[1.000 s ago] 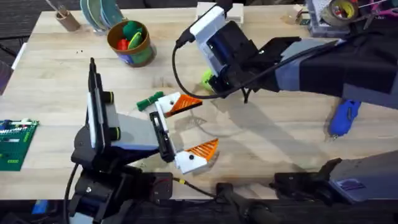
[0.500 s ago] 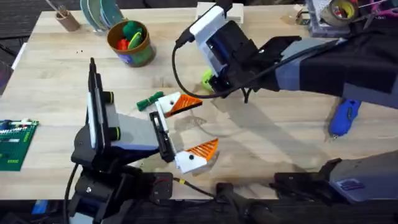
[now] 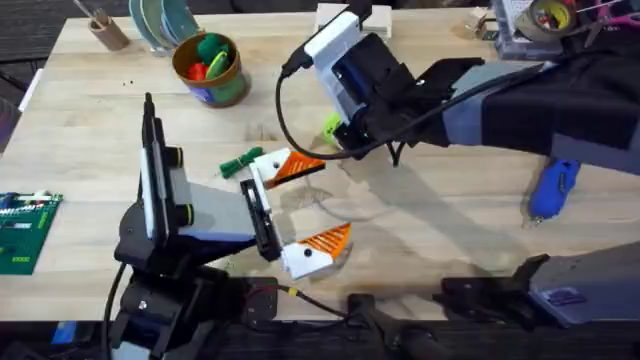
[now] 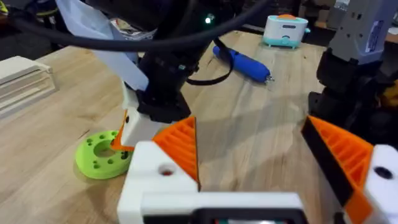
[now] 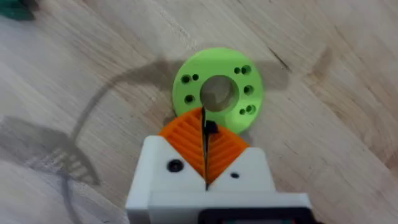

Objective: Pick up the gripper from the table and insert it into the empty holder that is missing its gripper. Then pick up a screw, insert it into the mounting hole, and use the screwdriver to tighten it. Finally, clean up the table by picking up the vegetable and placing it into the bucket.

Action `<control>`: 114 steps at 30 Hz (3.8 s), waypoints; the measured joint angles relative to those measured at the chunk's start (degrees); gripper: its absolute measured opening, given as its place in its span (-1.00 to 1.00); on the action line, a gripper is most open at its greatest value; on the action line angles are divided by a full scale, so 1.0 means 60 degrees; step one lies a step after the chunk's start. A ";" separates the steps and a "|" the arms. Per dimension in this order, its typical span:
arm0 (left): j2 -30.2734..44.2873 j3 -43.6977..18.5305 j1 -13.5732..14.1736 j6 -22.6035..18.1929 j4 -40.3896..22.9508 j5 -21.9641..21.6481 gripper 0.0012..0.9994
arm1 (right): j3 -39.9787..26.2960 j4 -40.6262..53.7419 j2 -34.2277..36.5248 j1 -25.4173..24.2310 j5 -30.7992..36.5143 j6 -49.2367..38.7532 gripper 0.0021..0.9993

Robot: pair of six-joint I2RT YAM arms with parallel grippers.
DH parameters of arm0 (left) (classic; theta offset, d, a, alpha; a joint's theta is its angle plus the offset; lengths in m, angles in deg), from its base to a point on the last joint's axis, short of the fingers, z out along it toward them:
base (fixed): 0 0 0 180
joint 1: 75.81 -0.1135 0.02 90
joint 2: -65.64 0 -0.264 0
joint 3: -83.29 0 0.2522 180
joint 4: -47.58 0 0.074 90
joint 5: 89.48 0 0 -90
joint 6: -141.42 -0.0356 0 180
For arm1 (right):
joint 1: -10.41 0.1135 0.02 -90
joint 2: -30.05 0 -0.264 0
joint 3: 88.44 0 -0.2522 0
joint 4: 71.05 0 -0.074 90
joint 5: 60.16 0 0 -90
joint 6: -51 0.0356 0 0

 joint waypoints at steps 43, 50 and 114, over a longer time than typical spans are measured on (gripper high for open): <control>0.0000 0.0000 0.0000 -0.0003 0.0000 0.0000 0.99 | -0.0047 0.0109 0.0000 0.0004 0.0236 0.0080 -0.97; 0.0000 0.0000 0.0000 -0.0002 -0.0004 0.0000 0.99 | -0.0047 0.0109 0.0002 0.0002 -0.0031 0.0158 -0.46; 0.0002 0.0000 0.0000 -0.0003 -0.0004 0.0000 0.99 | -0.0047 0.0364 0.0015 0.0000 -0.0211 0.0759 -0.18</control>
